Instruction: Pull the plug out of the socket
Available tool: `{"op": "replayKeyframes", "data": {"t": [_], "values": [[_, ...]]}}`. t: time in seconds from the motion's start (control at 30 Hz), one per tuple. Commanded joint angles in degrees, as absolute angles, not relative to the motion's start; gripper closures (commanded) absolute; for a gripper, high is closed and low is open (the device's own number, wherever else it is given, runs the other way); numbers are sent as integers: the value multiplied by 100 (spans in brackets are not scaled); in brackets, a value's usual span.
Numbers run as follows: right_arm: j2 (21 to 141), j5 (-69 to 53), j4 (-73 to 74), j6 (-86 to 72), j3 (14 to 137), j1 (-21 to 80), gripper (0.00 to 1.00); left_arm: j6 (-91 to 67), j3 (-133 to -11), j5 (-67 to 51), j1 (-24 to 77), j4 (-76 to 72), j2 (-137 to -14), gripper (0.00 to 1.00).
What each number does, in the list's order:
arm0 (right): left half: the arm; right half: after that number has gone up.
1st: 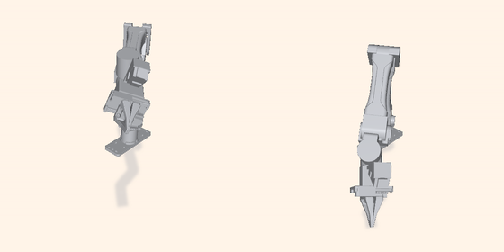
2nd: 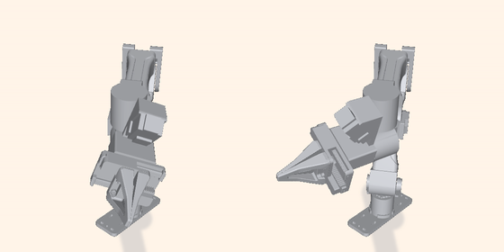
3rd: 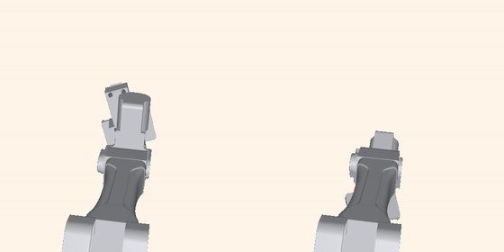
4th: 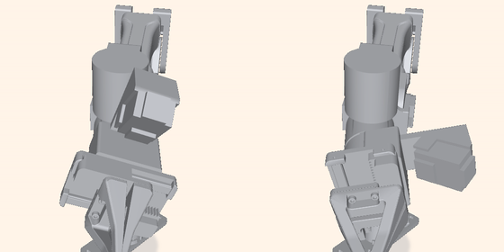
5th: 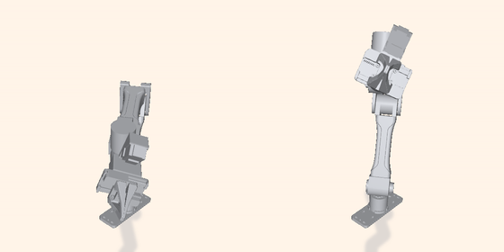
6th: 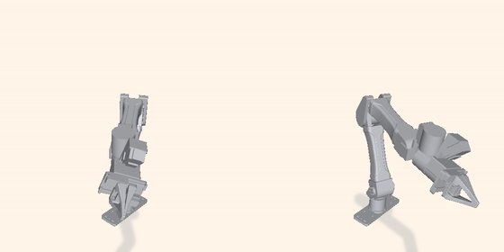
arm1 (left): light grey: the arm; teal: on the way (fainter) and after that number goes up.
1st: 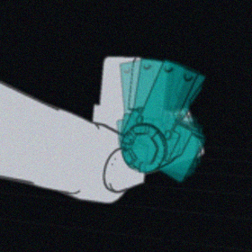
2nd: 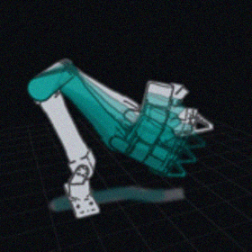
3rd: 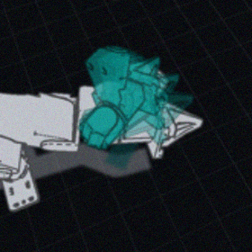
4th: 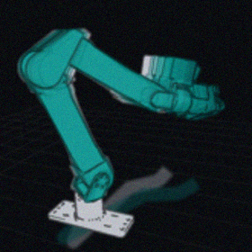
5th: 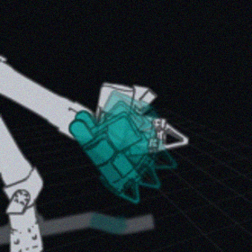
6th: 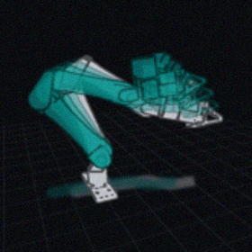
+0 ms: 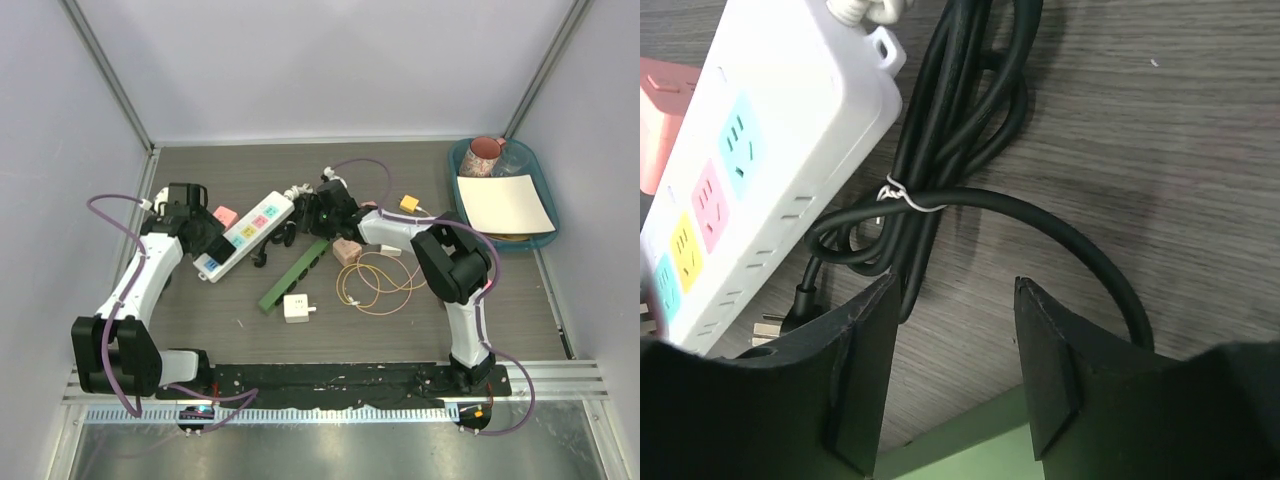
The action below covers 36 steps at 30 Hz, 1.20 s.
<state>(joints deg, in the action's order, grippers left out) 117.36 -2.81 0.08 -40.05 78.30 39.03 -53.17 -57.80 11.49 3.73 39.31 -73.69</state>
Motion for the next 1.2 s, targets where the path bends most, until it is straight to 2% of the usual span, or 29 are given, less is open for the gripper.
{"op": "replayKeyframes", "data": {"t": [0.0,0.1,0.27,0.3,0.33,0.37,0.47,0.6,0.73,0.93,1.07,1.17], "values": [[11531,80,-114,-4140,8068,4139,44,-5344,-6170,1204,396,3278,-7304,100],[11689,-132,-264,-4184,8147,4227,43,-5344,-6135,1187,387,3261,-7295,100],[12005,-18,298,-4114,8603,4307,44,-5317,-6056,1178,396,3182,-7356,100],[12084,339,438,-4070,8665,4315,45,-5326,-6047,1143,396,3173,-7365,100],[12111,482,709,-4017,8692,4333,47,-5326,-6003,1116,396,3147,-7391,100],[12129,588,842,-3886,8736,4333,59,-5335,-5994,1090,396,3138,-7409,100],[12068,1045,1168,-3674,8544,4324,76,-5361,-5889,1020,404,3085,-7427,100],[11734,1458,1309,-3315,8218,4315,78,-5353,-5766,1020,404,2945,-7409,100],[11435,1784,1608,-3138,8069,4315,78,-5274,-5757,1020,413,2909,-7418,100],[10960,1407,1635,-3199,8094,4315,74,-5256,-5590,940,413,2786,-7453,100],[10741,1029,1416,-3304,8498,4315,57,-5247,-5520,932,422,2751,-7453,100],[10828,643,819,-3331,8691,4324,55,-5256,-5467,949,439,2725,-7453,100]]}}
